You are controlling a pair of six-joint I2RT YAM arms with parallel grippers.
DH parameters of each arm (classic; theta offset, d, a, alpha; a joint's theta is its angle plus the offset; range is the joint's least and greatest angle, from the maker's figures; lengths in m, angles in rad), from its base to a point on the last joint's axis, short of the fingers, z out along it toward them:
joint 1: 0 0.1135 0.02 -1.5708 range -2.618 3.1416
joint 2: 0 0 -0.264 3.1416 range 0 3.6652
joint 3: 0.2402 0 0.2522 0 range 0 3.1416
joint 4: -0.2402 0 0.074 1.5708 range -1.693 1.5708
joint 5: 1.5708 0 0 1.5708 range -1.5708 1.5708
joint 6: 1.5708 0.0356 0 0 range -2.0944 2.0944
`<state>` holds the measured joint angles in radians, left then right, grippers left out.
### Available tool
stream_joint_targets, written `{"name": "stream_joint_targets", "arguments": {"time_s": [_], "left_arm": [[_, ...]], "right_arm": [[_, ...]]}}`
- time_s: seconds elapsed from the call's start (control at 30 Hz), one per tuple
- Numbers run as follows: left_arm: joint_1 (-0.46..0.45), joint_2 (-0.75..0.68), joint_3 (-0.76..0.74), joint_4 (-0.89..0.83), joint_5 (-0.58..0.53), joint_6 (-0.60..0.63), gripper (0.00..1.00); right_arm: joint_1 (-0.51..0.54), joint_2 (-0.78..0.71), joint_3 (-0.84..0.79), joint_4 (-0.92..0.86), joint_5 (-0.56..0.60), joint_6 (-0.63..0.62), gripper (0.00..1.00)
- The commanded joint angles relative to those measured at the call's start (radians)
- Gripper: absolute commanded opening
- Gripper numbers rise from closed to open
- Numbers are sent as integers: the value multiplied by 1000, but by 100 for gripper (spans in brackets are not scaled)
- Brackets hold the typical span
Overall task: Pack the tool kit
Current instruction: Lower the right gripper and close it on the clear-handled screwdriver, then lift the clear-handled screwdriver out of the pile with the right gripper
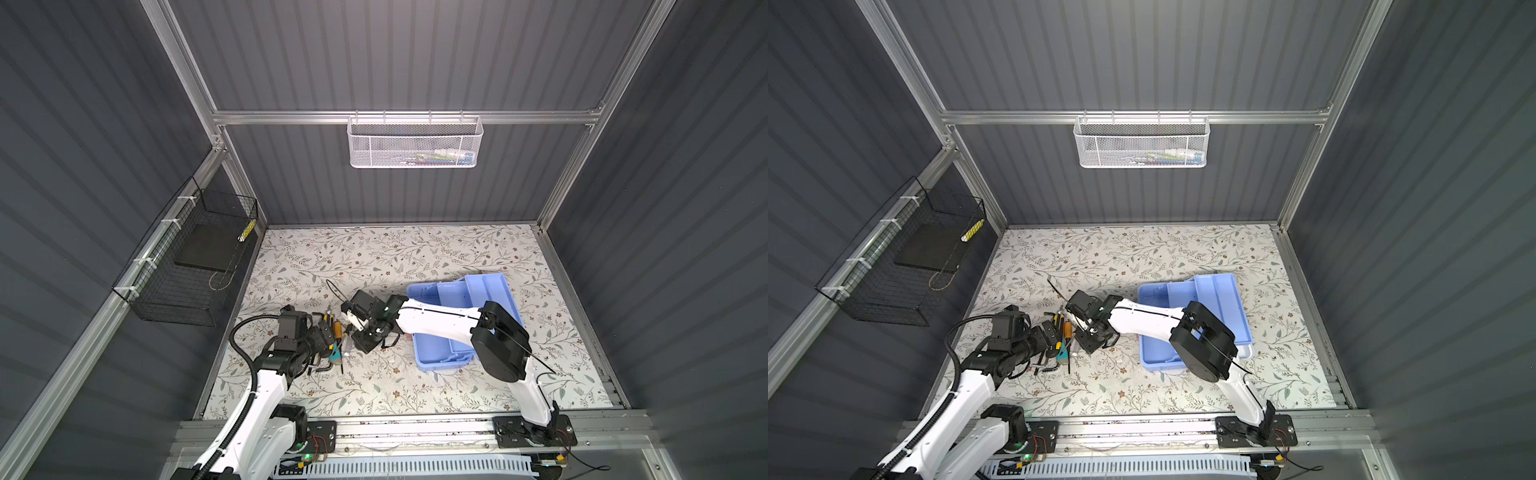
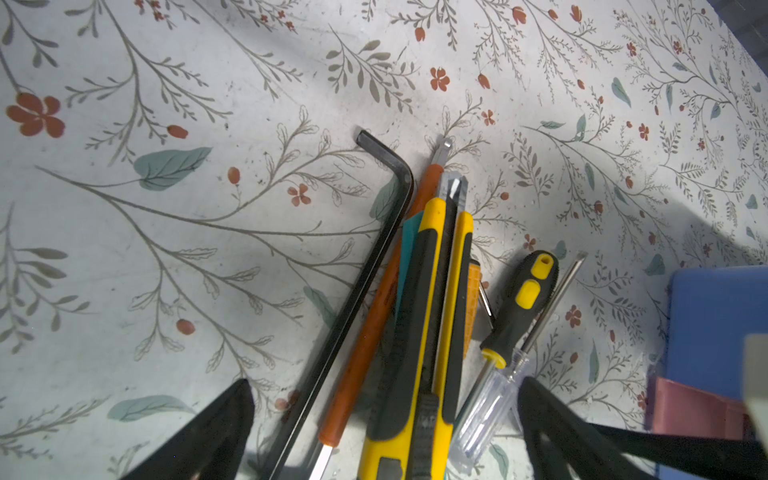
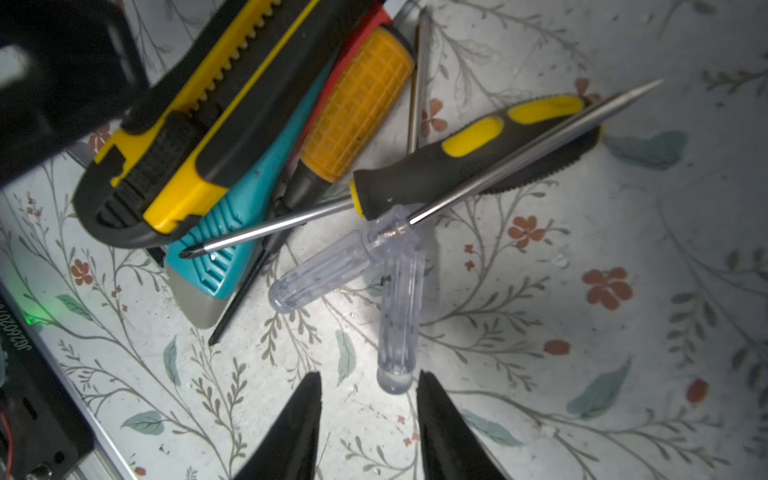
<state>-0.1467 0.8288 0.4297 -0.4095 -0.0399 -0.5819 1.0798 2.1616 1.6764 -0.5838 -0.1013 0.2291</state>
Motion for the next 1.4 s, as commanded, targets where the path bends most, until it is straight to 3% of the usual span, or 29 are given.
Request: {"name": "stream_joint_targets", "arguments": {"time_s": [0.0, 0.4, 1.0, 1.37], "left_arm": [[4, -8, -11, -3, 0, 19, 99], [4, -13, -13, -5, -6, 14, 100], [4, -13, -33, 23, 19, 18, 100], [4, 14, -31, 51, 36, 39, 100]], "right_arm": [[7, 38, 31, -36, 56, -59, 42], [25, 131, 104, -53, 108, -59, 40], [11, 16, 6, -106, 109, -50, 6], [-45, -95, -43, -225, 98, -60, 0]]}}
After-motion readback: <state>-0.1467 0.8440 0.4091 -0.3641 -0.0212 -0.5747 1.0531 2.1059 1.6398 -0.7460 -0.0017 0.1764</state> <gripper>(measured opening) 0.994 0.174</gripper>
